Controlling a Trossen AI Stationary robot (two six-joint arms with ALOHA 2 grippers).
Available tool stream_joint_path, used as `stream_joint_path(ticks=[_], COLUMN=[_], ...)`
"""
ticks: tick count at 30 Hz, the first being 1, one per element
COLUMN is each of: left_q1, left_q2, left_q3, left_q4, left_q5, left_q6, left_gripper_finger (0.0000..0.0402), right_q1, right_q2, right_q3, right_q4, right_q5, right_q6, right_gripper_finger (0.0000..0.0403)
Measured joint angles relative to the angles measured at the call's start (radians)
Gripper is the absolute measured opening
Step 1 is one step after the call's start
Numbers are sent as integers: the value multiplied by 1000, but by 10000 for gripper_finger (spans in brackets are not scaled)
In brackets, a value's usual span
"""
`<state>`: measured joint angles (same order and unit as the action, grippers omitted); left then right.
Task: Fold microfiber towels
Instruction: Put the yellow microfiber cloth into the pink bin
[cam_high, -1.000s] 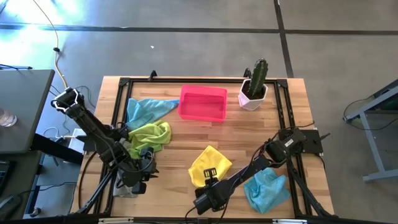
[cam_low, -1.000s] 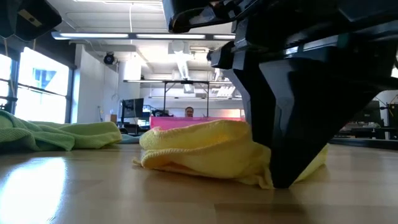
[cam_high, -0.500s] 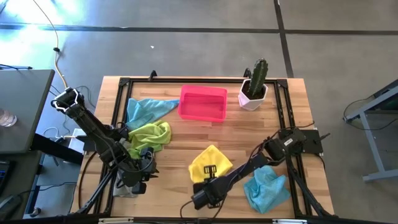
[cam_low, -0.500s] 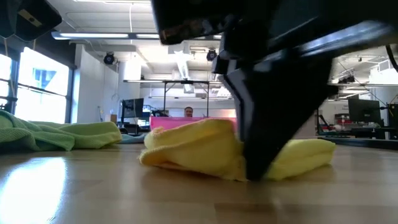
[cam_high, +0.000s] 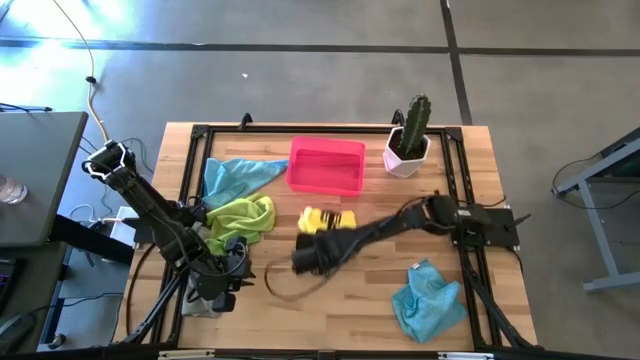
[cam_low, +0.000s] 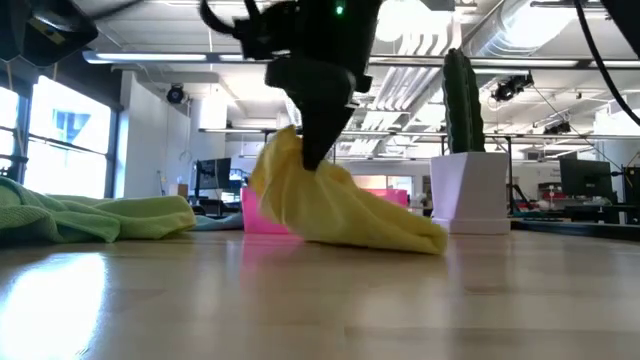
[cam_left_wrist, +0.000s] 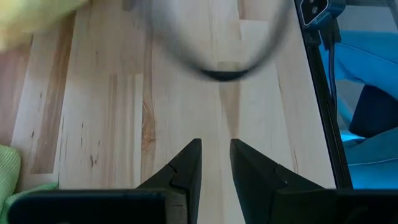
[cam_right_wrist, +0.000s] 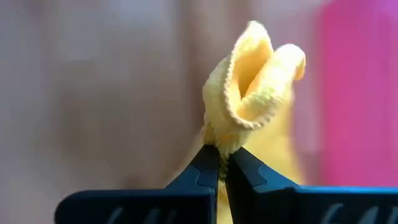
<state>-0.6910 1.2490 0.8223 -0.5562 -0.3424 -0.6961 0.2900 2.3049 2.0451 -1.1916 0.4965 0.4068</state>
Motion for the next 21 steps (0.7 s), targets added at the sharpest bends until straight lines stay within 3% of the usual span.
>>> stream_joint_path(ticks=[8, 21], left_q1=[0, 0], left_q2=[0, 0], left_q3=[0, 0], left_q4=[0, -1], left_q5=[2, 3], left_q6=[25, 98], left_gripper_finger=[76, 76], right_q1=[-135, -260], right_q2=[-98, -316], right_q3=[0, 1], right_q4=[-139, -228], right_q5=[151, 278], right_q6=[23, 15], right_gripper_finger=[0, 0])
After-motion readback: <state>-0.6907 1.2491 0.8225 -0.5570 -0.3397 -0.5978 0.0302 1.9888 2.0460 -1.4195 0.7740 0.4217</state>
